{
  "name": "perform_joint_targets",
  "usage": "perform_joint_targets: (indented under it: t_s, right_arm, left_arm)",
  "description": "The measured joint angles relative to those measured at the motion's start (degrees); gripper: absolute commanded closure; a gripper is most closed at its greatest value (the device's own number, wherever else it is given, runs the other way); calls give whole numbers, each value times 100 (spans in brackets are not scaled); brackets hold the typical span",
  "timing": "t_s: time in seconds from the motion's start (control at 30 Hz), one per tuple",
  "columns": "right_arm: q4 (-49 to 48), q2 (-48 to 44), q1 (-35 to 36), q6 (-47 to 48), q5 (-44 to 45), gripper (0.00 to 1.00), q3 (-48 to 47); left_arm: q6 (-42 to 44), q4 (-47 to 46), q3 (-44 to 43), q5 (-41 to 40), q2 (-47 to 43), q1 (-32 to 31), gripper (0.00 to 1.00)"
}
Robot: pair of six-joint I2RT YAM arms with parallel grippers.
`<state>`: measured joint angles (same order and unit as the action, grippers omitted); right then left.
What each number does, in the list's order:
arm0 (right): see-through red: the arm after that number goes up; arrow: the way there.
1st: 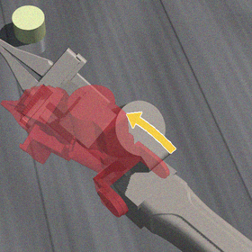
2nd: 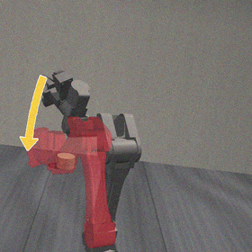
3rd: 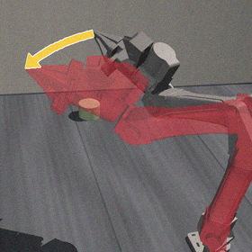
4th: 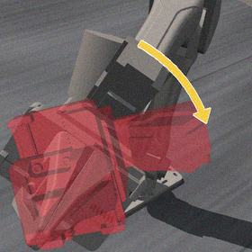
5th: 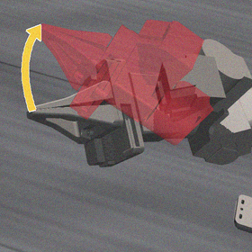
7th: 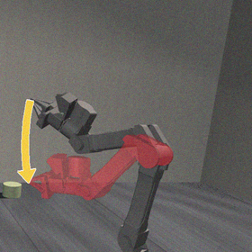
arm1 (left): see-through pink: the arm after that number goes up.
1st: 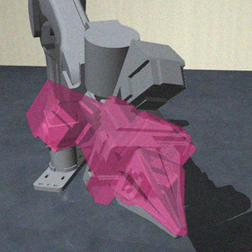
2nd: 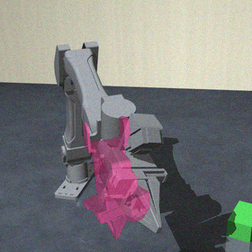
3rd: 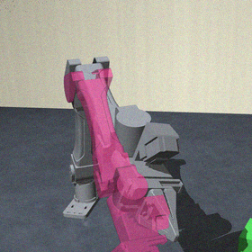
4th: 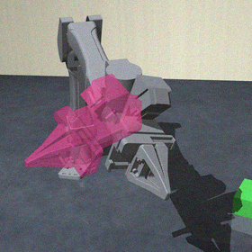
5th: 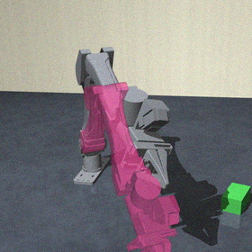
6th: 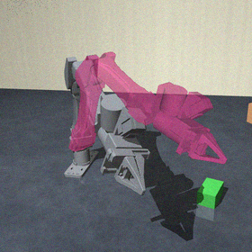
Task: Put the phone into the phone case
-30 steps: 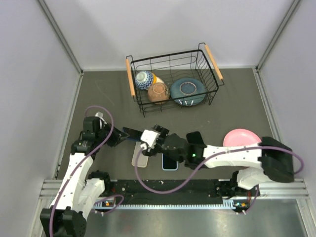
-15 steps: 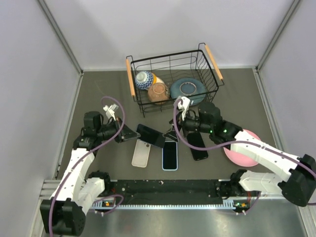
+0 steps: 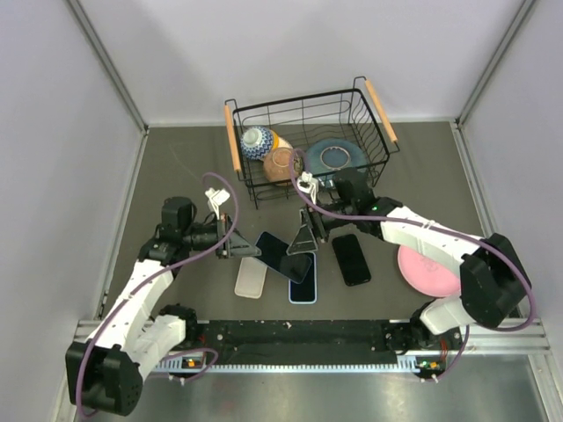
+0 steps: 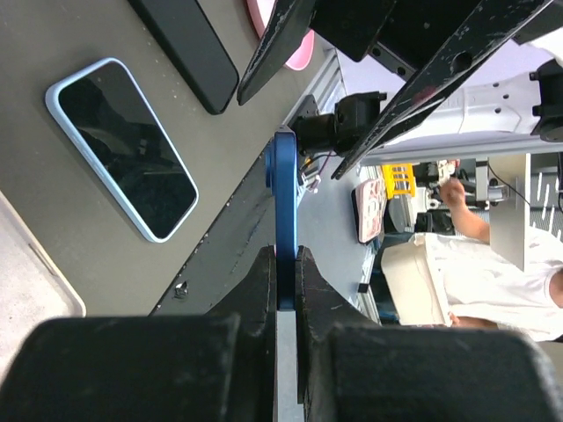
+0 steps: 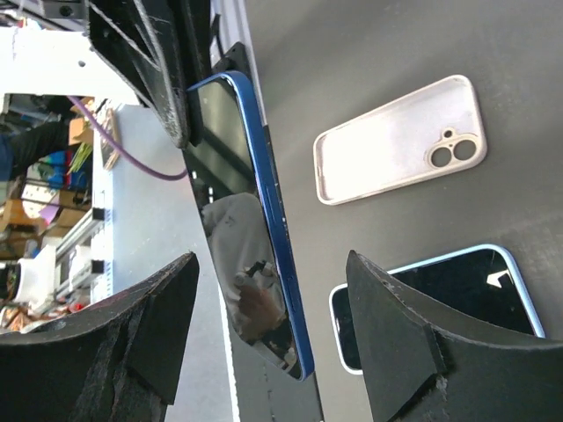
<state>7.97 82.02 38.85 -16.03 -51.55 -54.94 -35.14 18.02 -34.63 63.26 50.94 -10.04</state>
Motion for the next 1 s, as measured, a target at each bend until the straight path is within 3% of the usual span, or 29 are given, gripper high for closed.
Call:
perform_joint_targets:
  t_s: [0.27, 0.5, 0.6, 0.67, 0.73, 0.77, 0.83, 0.9, 1.0]
  right_arm:
    - [-203, 216, 0, -131, -592, 47, -138]
    - [-693, 507, 68, -514, -776, 49, -131]
    - [-758, 575, 92, -566, -817, 61, -131]
    - [-763, 581, 98, -586, -807, 78, -131]
    - [-769, 581, 96, -601, -778, 96, -129]
    - [-763, 581, 96, -610, -754, 100, -127]
    - [-776, 575, 79, -664, -809, 100, -90]
    - [-833, 542, 94, -758, -898, 100, -39]
    - [-1021, 415, 127, -938, -769, 100, 170]
  left_arm:
    - [76, -28, 26, 133, 214, -31, 100]
    - [116, -57, 26, 212, 398, -33, 100]
    - [125, -90, 26, 234, 409, -33, 100]
    - [122, -98, 26, 291, 409, -33, 100]
    - [109, -105, 24, 367, 409, -33, 93]
    - [105, -111, 24, 396, 409, -35, 80]
    - [142, -111, 24, 407, 409, -42, 60]
    - [133, -129, 22, 195, 409, -35, 33]
    - [87, -114, -31, -24, 389, -44, 18]
